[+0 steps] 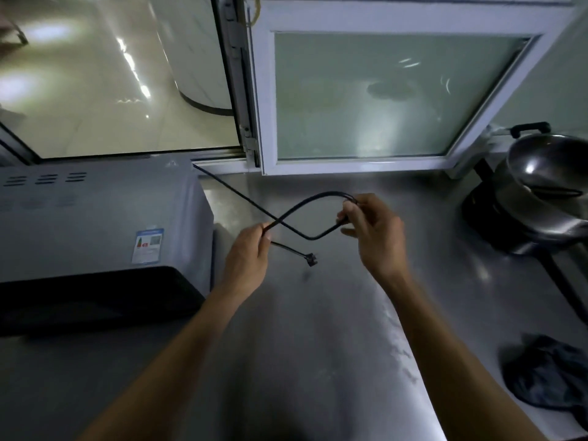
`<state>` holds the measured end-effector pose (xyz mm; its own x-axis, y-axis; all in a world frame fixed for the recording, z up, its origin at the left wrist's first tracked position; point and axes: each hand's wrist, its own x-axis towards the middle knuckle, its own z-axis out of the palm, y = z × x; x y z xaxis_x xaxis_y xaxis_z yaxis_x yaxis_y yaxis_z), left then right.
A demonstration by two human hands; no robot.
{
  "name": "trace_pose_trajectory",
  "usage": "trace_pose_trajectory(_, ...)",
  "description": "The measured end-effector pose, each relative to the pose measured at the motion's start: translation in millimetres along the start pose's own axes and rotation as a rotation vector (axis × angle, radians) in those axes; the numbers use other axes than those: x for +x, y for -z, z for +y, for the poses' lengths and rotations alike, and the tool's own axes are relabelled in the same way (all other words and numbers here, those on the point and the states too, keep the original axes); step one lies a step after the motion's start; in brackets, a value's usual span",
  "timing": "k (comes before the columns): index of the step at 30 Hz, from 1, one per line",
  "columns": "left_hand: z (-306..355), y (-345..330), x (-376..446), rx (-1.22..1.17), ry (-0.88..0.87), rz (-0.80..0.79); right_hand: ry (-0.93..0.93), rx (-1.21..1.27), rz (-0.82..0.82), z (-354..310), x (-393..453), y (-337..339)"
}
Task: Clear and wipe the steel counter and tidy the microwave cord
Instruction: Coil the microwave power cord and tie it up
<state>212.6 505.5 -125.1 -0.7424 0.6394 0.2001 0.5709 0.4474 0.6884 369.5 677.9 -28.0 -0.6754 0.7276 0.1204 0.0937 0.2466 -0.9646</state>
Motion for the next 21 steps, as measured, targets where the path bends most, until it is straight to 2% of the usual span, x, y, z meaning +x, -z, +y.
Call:
trace_pose_trajectory(4,20,-23,25,0.073,-0.042,0.072,0.003,0.135,-0.035,-9,18,8)
trace_pose_trajectory(11,12,-54,43,0.255,-0.130,-0.144,-0.029,0.254,0.023,-9,40,13)
trace_pose_trajectory(17,18,-71,57,0.324,-0.211,-0.039,-0.056,0.327,0.126,-9,45,18)
trace_pose_trajectory(21,18,-72,62,0.343,-0.262,-0.071,-0.110,0.375,0.202,-2,47,21)
